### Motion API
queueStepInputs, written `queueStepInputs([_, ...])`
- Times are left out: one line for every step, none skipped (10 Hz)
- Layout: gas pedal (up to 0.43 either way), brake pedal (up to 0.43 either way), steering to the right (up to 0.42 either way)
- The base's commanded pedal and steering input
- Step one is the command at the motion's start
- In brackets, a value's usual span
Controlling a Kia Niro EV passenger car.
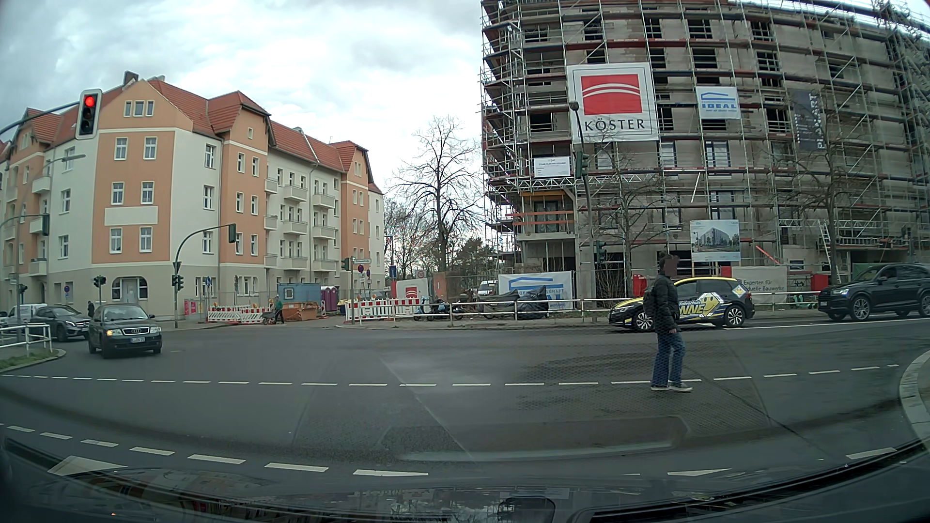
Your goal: Follow the waypoints while adhering to traffic rules and regulations
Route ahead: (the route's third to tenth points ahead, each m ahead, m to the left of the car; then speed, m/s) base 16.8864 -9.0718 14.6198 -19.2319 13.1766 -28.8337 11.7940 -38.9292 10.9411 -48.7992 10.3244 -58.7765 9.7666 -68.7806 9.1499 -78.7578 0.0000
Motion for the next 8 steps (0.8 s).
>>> queueStepInputs([0.000,0.012,0.108])
queueStepInputs([0.000,0.012,0.108])
queueStepInputs([0.000,0.012,0.108])
queueStepInputs([0.000,0.012,0.108])
queueStepInputs([0.000,0.012,0.108])
queueStepInputs([0.000,0.012,0.108])
queueStepInputs([0.000,0.012,0.108])
queueStepInputs([0.000,0.012,0.108])
